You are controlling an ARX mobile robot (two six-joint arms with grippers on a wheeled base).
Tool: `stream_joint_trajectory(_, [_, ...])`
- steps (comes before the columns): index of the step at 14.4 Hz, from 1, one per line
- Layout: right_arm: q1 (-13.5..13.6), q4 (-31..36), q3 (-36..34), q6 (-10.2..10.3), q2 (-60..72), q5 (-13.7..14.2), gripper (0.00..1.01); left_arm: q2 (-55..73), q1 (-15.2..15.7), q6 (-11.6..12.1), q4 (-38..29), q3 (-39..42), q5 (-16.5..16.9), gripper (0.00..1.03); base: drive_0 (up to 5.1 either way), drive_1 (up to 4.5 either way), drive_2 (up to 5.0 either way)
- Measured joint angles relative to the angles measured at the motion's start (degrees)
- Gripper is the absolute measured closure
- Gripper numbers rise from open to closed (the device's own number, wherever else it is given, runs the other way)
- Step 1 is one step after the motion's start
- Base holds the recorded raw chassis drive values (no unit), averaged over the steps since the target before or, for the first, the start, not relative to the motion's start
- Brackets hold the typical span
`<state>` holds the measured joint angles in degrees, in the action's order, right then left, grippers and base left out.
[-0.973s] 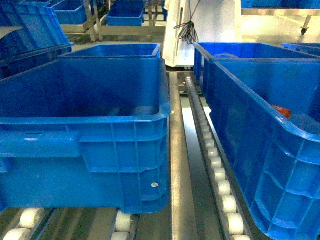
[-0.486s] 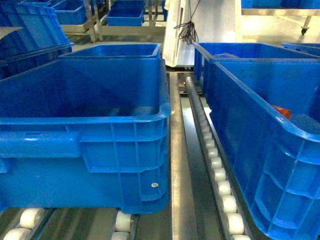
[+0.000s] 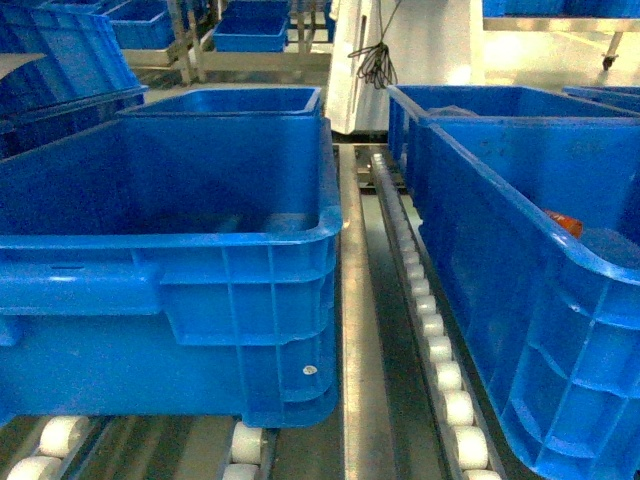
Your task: Sort blue parts and orange caps into right shelf containers
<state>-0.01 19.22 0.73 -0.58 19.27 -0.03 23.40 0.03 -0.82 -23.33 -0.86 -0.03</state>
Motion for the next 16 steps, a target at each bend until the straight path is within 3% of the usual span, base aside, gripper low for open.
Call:
stream_joint_trajectory(8, [0.00, -9.07, 0.00, 0.11, -9.20, 0.00, 1.00, -11.23, 0.00, 0.00, 11.08, 0.02, 0.00, 1.01, 0.0, 0.00, 0.0])
stream_joint_trajectory(10, [0.00, -19.87, 0.02, 0.13, -17.77, 0.00, 1.00, -13.14, 0.00, 0.00, 13.16, 0.02, -0.20, 1.01, 0.0, 0.00, 0.0])
stream_joint_trajectory(11, [0.00, -18.51, 0.28, 0.15, -18.95, 0.04, 1.00, -15.52, 0.00, 0.00, 16.35, -0.07, -0.13, 1.01, 0.0, 0.00, 0.0])
stream_joint_trajectory(12, [0.00, -19.85, 0.02, 0.15, -18.95, 0.04, 1.00, -22.77, 0.00, 0.09, 24.15, -0.02, 0.22, 1.01, 0.0, 0.00, 0.0])
stream_joint_trajectory(15, [0.00, -19.47, 0.02, 0.13, -18.95, 0.02, 0.62, -22.77, 0.00, 0.15, 23.65, -0.02, 0.02, 0.66, 0.0, 0.00, 0.0])
stream_joint_trajectory(16, [0.00, -19.47, 0.02, 0.15, -18.95, 0.02, 0.32, -22.77, 0.00, 0.17, 23.65, -0.02, 0.02, 0.37, 0.0, 0.00, 0.0])
